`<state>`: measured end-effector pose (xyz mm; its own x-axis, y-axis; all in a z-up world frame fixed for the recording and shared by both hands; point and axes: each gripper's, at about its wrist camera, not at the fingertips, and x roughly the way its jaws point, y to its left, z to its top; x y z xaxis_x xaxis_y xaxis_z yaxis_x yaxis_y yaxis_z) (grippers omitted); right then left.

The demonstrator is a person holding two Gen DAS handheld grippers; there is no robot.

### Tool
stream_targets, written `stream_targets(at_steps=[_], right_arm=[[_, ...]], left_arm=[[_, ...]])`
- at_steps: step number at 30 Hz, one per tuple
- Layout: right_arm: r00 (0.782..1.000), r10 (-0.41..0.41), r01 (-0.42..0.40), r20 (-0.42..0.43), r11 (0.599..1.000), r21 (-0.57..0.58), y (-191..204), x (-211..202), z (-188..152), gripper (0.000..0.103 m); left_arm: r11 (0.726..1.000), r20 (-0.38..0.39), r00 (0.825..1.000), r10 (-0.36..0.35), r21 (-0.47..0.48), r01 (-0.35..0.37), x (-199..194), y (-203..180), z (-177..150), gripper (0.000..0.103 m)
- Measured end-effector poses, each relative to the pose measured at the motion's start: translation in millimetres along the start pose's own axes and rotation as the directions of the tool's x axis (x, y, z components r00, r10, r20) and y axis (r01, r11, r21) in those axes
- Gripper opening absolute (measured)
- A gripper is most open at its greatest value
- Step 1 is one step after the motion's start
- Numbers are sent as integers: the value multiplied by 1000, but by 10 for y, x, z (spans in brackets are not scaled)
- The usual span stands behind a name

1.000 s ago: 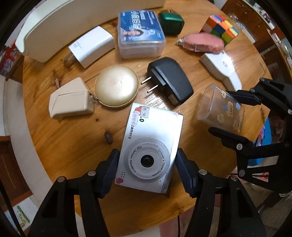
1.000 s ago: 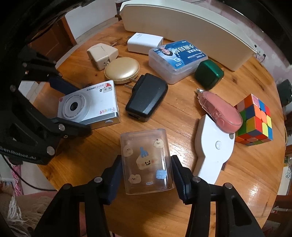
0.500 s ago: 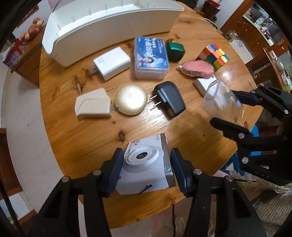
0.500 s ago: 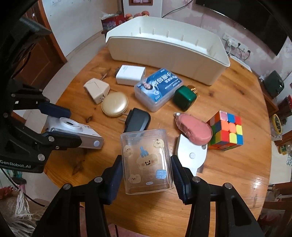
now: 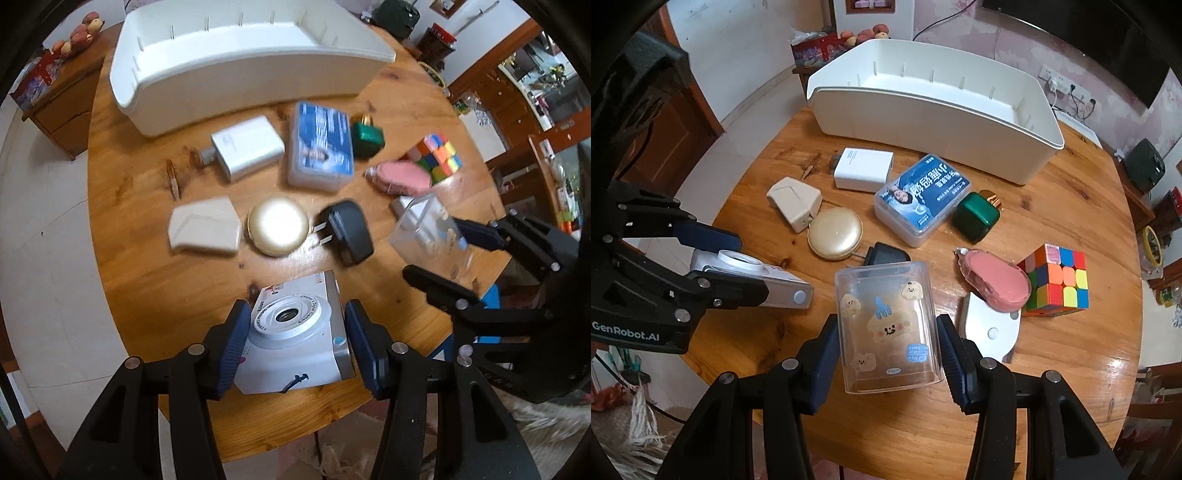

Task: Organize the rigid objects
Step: 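Carry the white device and card case into the white bin and release both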

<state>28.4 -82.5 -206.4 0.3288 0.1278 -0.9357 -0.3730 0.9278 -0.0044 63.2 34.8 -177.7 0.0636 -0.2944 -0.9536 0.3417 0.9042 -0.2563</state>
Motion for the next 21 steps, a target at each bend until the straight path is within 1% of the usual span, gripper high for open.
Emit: stream_targets(at_steps=[3, 6, 10, 11, 13, 16, 18, 21], right_arm=[[1000, 6, -6, 11, 1000, 15, -20, -69, 114, 51], [999, 11, -13, 40, 999, 32, -66, -207, 295, 51], [995, 11, -16, 100, 999, 50, -196, -425, 620, 51], [993, 7, -13, 118, 999, 51, -251, -484, 750, 51], [990, -5, -3, 141, 998, 56, -357, -545, 982, 51], [984, -19, 8, 176, 998, 64, -544, -562, 1334, 51], [983, -23, 9, 183, 997, 78, -664, -496, 1548, 51], [987, -26, 5, 158, 992, 129, -911, -269, 1870, 52]], left_arm=[[1000, 33, 999, -9, -3, 9, -202, -6, 113, 57], [1000, 88, 996, -16, -10, 16, -442, -7, 348, 57], [999, 174, 985, -16, -44, 24, -826, 77, 778, 57], [998, 191, 981, -13, -52, 24, -882, 91, 868, 57], [997, 239, 971, 9, -75, 10, -995, 123, 1142, 57], [992, 281, 959, 30, -124, 5, -1026, 195, 1510, 57], [987, 289, 957, 34, -163, 14, -955, 258, 1724, 57], [972, 287, 958, 12, -229, 57, -796, 432, 2037, 57]])
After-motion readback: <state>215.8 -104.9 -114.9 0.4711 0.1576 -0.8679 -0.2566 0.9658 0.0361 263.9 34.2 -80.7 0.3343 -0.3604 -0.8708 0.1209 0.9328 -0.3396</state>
